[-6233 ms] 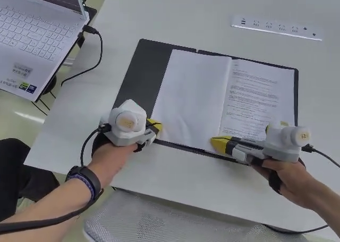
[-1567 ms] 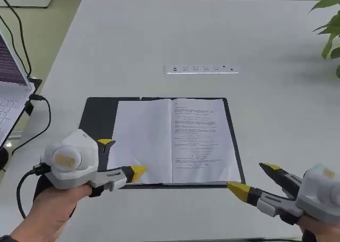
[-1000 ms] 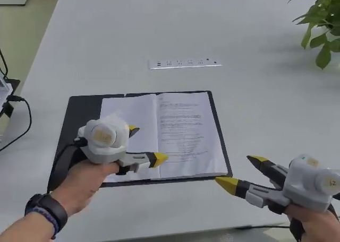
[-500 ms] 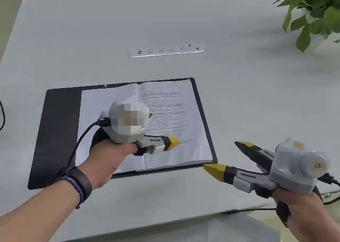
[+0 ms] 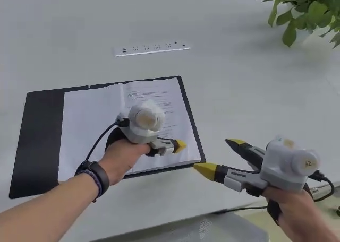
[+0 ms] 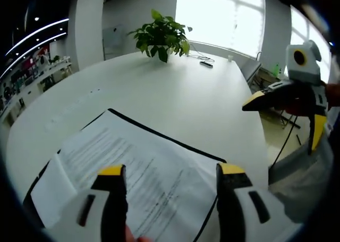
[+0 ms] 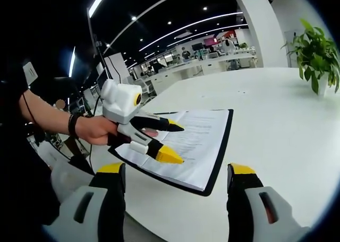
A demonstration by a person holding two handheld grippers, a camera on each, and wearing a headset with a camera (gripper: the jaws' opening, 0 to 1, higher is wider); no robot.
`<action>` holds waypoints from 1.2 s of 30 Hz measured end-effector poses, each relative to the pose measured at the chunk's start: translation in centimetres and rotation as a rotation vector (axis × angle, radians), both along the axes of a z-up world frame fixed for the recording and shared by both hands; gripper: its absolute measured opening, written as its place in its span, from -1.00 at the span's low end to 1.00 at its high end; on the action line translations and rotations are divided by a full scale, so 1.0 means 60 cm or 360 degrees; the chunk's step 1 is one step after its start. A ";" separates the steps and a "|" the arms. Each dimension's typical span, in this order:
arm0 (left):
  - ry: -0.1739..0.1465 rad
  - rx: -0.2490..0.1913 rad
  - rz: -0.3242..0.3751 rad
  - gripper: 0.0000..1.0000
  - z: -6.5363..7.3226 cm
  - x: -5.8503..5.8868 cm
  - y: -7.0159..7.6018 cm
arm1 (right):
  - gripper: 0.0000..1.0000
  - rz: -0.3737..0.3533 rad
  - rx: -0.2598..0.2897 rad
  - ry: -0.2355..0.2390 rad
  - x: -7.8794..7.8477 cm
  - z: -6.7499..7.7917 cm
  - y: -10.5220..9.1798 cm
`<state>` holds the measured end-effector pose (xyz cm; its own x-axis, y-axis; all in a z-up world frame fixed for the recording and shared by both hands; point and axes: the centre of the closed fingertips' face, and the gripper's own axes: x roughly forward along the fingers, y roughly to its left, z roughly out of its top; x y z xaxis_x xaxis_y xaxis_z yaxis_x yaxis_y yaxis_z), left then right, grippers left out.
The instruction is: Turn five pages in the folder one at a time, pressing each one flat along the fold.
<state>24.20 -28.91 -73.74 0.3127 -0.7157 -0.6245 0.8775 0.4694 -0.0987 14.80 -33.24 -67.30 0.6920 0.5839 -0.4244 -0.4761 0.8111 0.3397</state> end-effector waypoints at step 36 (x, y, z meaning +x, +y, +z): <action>-0.0042 0.0162 -0.0107 0.29 -0.076 -0.022 -0.029 | 0.53 0.0045 0.0029 0.0042 0.009 -0.024 -0.006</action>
<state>22.86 -30.66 -78.28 0.2837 -0.6690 -0.6870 0.9088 0.4161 -0.0299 15.36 -33.62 -68.74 0.6638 0.6111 -0.4312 -0.4897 0.7909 0.3670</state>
